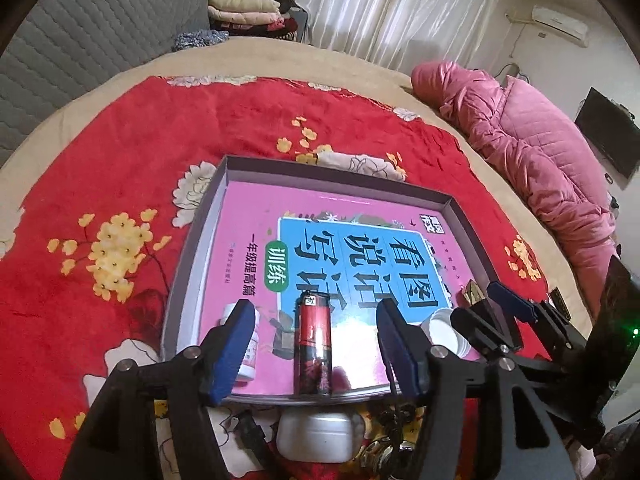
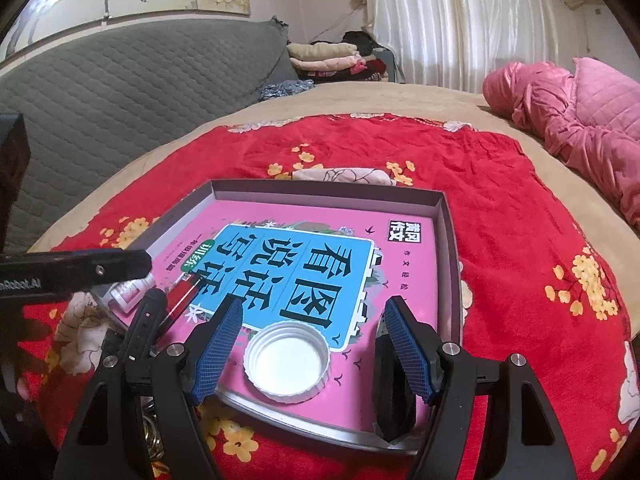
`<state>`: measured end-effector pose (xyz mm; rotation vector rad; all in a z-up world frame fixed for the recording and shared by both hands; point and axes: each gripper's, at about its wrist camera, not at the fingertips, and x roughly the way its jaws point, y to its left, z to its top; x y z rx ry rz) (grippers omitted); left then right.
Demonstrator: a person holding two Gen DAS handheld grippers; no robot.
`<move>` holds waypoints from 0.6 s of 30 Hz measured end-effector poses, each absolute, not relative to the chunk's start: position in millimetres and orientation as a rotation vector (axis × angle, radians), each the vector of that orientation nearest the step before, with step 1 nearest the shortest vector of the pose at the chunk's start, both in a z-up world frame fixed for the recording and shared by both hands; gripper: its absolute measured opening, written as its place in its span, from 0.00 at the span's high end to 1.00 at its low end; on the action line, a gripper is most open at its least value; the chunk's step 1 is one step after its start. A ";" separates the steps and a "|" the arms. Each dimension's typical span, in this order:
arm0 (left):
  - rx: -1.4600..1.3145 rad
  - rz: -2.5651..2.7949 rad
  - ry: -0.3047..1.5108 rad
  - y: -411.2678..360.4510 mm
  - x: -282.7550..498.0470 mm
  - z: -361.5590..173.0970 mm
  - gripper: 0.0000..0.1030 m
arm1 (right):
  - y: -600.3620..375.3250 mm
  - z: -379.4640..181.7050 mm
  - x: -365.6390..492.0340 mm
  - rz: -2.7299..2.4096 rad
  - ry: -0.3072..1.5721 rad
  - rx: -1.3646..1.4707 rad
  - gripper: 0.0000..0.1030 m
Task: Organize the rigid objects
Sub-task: 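Open left tool releasing red lighter beside the white pill bottle, then withdraw both open tools back out of the box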
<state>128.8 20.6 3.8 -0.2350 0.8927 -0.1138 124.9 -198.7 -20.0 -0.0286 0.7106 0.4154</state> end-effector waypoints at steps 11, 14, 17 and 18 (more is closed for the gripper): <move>-0.242 -0.088 0.856 27.4 119.4 16.6 0.36 | -200.2 -16.9 124.4 0.406 0.701 -0.034 0.27; -0.232 -0.083 0.846 25.9 116.1 19.2 0.36 | -201.0 -15.2 123.1 0.404 0.695 -0.039 0.27; -0.190 -0.064 0.827 22.4 111.3 22.2 0.36 | -202.2 -14.2 121.6 0.397 0.689 -0.042 0.27; -0.178 -0.061 0.825 21.3 109.7 22.8 0.35 | -202.2 -13.4 120.5 0.396 0.686 -0.041 0.27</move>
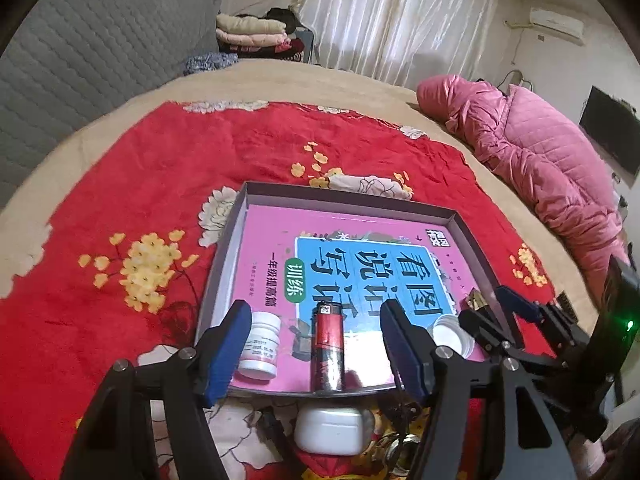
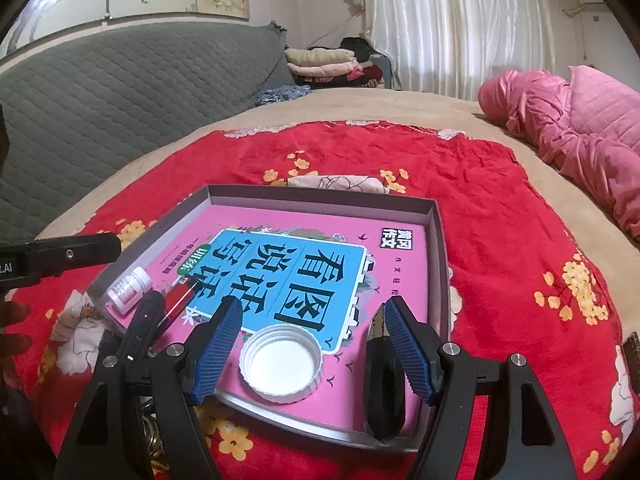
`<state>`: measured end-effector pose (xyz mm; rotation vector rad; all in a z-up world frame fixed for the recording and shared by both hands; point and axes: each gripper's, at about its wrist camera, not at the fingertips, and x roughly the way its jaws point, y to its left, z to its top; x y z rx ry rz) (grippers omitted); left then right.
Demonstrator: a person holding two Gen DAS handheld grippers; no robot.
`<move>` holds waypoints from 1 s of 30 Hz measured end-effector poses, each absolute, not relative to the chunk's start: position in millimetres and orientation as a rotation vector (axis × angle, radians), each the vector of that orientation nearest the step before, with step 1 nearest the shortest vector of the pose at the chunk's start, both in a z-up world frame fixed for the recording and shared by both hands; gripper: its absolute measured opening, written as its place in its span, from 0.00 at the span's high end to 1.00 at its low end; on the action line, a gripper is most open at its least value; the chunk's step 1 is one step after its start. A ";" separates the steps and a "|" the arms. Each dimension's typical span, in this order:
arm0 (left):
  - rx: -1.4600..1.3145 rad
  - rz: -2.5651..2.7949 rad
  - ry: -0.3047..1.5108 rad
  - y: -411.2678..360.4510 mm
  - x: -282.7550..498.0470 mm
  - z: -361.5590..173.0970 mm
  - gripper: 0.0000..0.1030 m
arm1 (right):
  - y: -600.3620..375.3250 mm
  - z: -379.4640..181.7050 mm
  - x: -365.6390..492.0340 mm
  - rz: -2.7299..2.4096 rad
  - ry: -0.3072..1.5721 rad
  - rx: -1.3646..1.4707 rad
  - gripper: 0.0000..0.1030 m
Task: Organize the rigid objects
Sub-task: 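Withdraw both open tools back out of the box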
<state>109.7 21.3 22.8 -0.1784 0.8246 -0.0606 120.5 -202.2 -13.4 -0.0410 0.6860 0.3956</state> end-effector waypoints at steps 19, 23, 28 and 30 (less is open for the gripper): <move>-0.131 -0.122 0.867 14.8 77.0 21.2 0.35 | -204.7 5.4 77.0 0.390 0.639 -0.026 0.27; -0.129 -0.134 0.878 17.7 69.3 20.4 0.35 | -198.7 6.0 66.4 0.402 0.652 -0.046 0.27; -0.122 -0.153 0.891 20.4 59.4 18.6 0.35 | -195.1 6.4 56.0 0.421 0.670 -0.035 0.27; -0.114 -0.164 0.897 18.8 54.4 17.0 0.35 | -192.1 6.5 51.1 0.421 0.673 -0.053 0.27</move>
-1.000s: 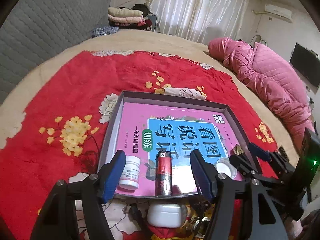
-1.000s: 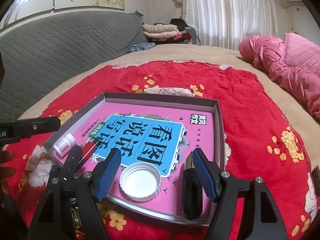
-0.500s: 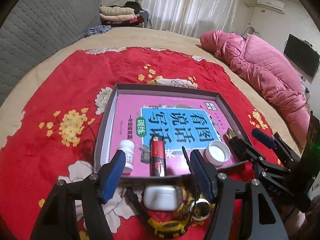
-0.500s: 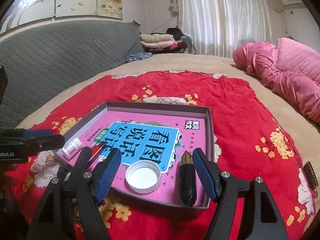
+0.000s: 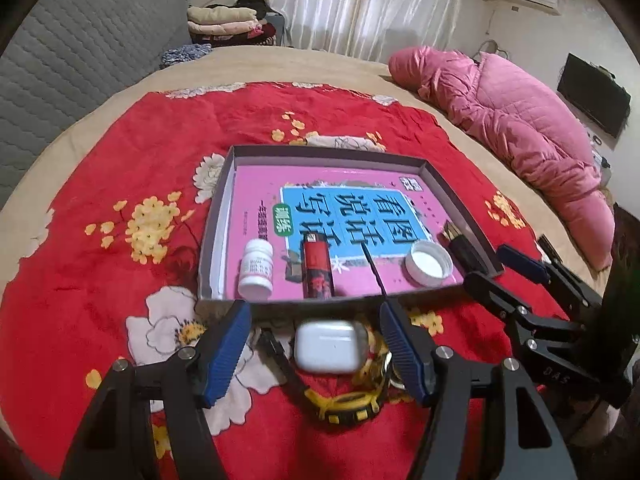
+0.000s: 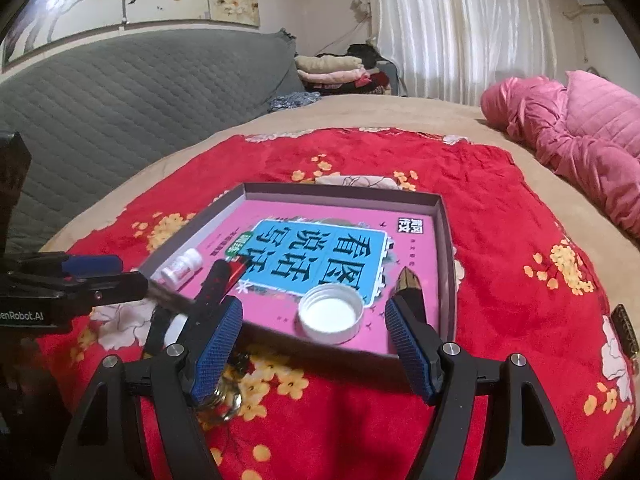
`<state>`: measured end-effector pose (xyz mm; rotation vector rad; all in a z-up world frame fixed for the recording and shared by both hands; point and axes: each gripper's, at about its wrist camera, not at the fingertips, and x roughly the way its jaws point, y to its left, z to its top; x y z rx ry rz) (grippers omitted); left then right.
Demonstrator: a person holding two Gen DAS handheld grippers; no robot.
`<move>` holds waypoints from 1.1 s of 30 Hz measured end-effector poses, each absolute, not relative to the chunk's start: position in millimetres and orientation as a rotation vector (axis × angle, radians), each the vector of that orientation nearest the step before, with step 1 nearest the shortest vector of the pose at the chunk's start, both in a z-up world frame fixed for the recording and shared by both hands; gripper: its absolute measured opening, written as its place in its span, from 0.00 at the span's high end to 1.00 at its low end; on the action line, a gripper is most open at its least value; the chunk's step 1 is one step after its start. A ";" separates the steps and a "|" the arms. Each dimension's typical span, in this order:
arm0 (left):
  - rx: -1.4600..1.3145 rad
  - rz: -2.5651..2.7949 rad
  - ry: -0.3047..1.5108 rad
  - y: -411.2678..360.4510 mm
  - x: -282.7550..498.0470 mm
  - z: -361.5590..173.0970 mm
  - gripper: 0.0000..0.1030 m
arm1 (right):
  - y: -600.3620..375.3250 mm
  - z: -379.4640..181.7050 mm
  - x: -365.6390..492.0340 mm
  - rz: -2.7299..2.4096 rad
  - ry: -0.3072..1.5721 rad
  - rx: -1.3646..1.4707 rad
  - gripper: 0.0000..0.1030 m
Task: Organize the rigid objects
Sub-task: 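Withdraw both open tools back out of the box, then move left tool to yellow tape measure while right tool approaches glass jar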
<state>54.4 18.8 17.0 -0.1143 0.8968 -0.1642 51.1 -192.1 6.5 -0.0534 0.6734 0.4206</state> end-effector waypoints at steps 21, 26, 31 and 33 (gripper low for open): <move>0.142 -0.344 0.980 -11.6 16.3 -9.8 0.35 | -187.8 2.3 23.2 0.449 0.749 -0.088 0.27; 0.161 -0.357 0.992 -13.1 15.6 -17.1 0.35 | -182.9 -5.7 23.1 0.491 0.797 -0.093 0.27; 0.213 -0.379 0.993 -16.9 14.1 -23.7 0.35 | -174.1 -19.1 23.0 0.512 0.849 -0.124 0.27; 0.278 -0.386 0.996 -19.9 13.0 -28.2 0.35 | -169.6 -24.3 23.3 0.520 0.863 -0.143 0.27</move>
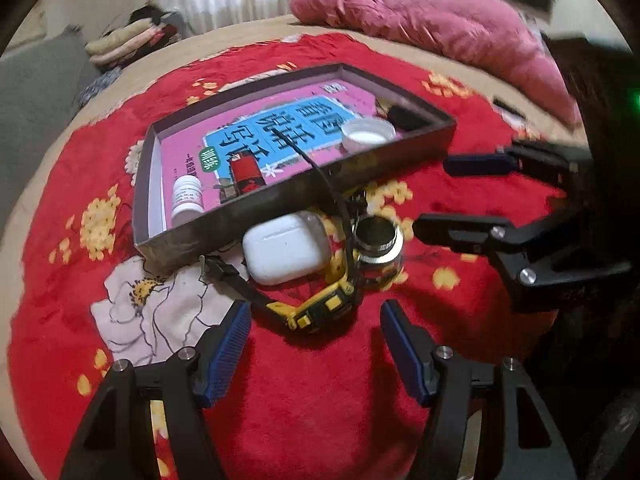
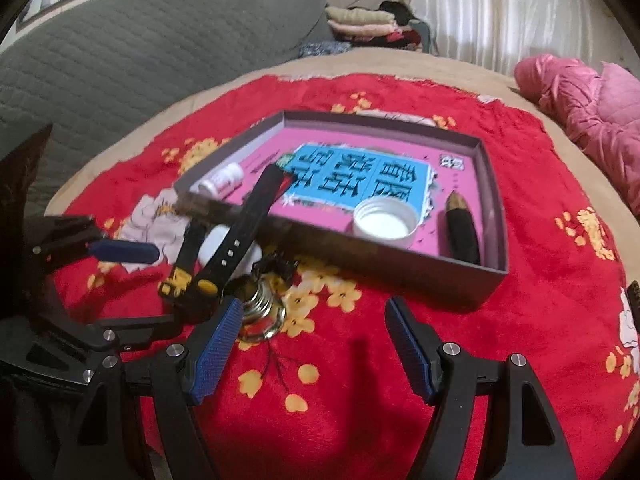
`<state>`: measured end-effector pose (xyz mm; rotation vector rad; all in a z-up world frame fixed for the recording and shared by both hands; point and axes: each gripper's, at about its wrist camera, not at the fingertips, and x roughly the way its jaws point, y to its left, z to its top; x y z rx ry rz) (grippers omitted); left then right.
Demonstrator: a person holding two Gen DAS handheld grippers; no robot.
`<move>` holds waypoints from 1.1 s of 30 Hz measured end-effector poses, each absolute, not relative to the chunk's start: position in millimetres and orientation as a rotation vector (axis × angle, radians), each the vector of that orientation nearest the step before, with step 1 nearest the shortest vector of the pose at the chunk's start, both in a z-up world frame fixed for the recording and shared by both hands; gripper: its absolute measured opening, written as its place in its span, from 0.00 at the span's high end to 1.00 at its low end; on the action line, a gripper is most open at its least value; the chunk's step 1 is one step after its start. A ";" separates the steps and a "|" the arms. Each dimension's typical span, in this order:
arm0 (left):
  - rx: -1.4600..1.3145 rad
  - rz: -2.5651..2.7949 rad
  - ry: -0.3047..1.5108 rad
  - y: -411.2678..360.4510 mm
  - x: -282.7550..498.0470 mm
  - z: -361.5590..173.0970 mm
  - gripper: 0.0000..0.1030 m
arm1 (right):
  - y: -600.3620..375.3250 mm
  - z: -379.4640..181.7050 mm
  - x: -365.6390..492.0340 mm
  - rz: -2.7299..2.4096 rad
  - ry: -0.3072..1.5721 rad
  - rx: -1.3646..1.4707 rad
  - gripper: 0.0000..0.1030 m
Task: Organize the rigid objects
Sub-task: 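Move left tool to yellow tape measure while right tool approaches glass jar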
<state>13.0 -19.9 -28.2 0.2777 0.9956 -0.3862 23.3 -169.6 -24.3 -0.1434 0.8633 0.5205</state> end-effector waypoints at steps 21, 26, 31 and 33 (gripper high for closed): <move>0.392 -0.623 1.043 -24.9 39.7 -47.8 0.42 | -148.3 -46.6 29.0 0.595 0.903 -0.208 0.27; 0.396 -0.626 1.035 -20.5 40.4 -49.0 0.49 | -141.3 -53.4 32.3 0.604 0.900 -0.227 0.27; 0.391 -0.626 1.033 -19.4 40.4 -49.6 0.49 | -133.1 -61.6 35.8 0.607 0.897 -0.253 0.27; 0.375 -0.625 1.036 -18.2 41.3 -50.4 0.50 | -130.4 -62.9 36.1 0.608 0.886 -0.260 0.27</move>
